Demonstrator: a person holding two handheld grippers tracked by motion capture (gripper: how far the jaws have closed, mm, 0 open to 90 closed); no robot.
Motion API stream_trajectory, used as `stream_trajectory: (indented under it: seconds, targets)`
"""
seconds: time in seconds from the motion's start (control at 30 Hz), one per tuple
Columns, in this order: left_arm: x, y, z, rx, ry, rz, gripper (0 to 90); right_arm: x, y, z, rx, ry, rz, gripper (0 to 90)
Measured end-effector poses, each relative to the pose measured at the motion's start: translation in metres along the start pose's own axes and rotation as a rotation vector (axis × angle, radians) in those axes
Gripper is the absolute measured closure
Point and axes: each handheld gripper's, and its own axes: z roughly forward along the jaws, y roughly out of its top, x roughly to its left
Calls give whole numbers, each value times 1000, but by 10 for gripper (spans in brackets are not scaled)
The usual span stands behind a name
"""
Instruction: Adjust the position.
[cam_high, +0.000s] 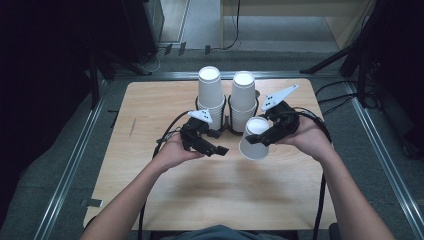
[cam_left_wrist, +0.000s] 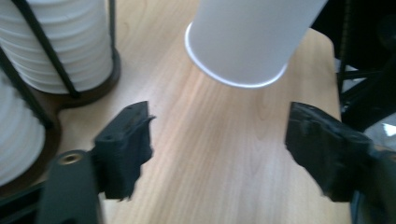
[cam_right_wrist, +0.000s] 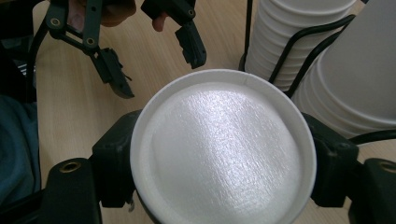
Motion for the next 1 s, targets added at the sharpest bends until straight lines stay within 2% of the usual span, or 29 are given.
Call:
stream_trajectory:
  seconds: [0.03,0.17,0.27,0.4,0.6,0.63,0.7,0.83,1.0]
  targets:
    - [0,-4,1,3,-9,-6,179,1,-3,5,-4,8,-6,252]
    - [-2,-10,3,17,-13,18,174,5,-10,15,1,24,-7,252]
    - [-3,-13,5,18,-24,18,150,6,-14,21,9,26,-9,252]
    - [-1,-21,9,11,-46,2,99,10,-22,32,-6,41,-1,252]
    - [1,-25,14,20,-28,14,21,14,-27,46,-25,63,-4,252]
    - [0,-27,16,20,-23,38,17,15,-27,48,-30,65,-1,252]
    - [0,-27,18,27,-23,38,17,16,-28,50,-39,71,1,252]
    - [0,-29,23,36,-63,33,17,17,-28,59,-42,82,1,252]
    - [-2,-31,31,55,-60,56,17,20,-25,63,-61,97,10,252]
